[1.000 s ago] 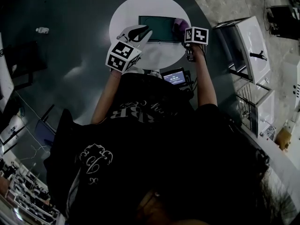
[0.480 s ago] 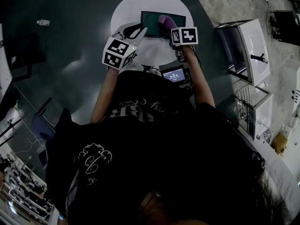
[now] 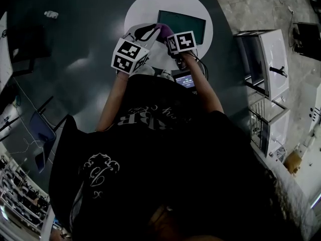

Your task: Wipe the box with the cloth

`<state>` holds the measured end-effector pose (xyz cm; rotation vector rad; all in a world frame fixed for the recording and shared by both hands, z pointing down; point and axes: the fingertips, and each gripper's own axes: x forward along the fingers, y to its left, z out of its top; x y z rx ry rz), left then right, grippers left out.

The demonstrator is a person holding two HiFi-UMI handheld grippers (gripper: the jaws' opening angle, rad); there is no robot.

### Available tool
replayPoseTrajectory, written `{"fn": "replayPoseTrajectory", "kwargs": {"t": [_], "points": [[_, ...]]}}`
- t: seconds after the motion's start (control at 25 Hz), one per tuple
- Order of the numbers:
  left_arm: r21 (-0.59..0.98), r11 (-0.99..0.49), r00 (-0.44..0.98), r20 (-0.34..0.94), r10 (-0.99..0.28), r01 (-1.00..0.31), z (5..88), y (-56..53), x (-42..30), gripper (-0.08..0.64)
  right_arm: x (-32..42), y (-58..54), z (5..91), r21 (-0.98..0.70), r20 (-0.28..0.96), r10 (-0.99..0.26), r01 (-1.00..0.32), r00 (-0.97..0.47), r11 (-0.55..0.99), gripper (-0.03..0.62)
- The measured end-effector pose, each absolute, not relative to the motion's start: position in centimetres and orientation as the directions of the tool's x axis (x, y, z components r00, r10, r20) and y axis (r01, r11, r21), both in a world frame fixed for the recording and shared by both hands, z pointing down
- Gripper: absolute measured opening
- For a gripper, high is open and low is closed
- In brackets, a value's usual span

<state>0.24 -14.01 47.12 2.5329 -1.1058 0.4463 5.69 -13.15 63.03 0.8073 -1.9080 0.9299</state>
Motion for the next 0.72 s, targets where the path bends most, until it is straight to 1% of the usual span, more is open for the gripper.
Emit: {"fn": "replayPoseTrajectory", "kwargs": {"t": [0.36, 0.72], "points": [[0.186, -0.647, 0.657, 0.413, -0.631, -0.739, 47.2, -14.3, 0.7, 0.052, 9.1, -13.8, 63.7, -0.283, 0.897, -0.182, -0.838, -0.404, 0.467, 0.101], [0.184, -0.701, 0.701, 0.414, -0.581, -0.689, 47.1, -14.0, 3.1, 0.052, 13.9, -13.1, 63.7, -0.263, 0.905, -0.223, -0.889, -0.362, 0.375, 0.101]]}}
